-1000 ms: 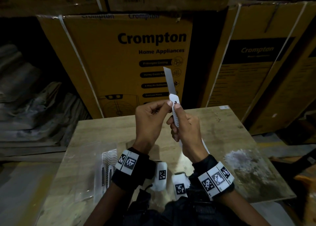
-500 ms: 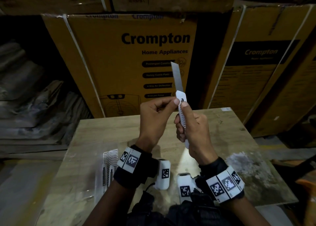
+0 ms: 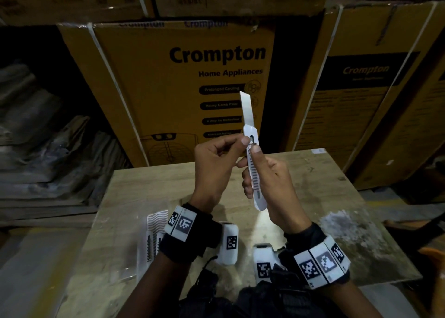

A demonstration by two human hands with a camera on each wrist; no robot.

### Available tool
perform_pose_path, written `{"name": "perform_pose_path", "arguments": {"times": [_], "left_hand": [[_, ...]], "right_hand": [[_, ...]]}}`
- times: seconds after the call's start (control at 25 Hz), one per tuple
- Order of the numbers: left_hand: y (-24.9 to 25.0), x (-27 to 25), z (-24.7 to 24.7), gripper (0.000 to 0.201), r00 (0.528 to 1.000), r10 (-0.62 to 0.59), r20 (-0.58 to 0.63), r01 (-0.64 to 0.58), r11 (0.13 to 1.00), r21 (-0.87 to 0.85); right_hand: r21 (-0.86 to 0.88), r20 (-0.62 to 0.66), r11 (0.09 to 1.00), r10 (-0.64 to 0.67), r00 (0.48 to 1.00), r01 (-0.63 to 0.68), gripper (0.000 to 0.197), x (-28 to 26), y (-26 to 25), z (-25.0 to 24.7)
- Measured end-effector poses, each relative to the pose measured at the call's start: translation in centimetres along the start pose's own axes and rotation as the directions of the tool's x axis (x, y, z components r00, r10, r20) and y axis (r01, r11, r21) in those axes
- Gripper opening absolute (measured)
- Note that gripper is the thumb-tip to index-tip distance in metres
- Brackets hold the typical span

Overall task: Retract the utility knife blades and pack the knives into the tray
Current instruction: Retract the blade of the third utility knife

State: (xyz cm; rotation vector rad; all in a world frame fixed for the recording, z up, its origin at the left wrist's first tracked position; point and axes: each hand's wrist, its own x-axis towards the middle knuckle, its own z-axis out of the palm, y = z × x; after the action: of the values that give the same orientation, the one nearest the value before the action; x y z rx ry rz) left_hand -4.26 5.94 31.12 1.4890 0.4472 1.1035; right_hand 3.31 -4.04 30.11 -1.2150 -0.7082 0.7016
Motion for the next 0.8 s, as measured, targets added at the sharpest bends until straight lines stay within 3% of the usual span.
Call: {"name": "perform_pose_path", "arguments": {"times": [0.48,0.68,0.8], "left_hand": [[0.5,-0.6,0.1,0.01,1.0,0.025,0.012,-0.025,0.999,0.023],[0.4,-0.7,-0.3,0.01,0.999,0.022,-0.048,-0.022,1.0,0.0],[0.5,-0.7,-0.3,0.009,0.998,0.047,-0.042,-0.046,0.999,0.011]], "right_hand": [[-0.037,-0.064,0.999,-0.024,0.998,0.022,0.045,-0.6,0.1,0.4],[-0.066,0.067,0.997,0.052,0.996,-0.047,0.046,-1.0,-0.1,-0.4],[-0.078,0.061,0.988,0.137,0.989,-0.132,0.053,-1.4,-0.2,-0.4]]}}
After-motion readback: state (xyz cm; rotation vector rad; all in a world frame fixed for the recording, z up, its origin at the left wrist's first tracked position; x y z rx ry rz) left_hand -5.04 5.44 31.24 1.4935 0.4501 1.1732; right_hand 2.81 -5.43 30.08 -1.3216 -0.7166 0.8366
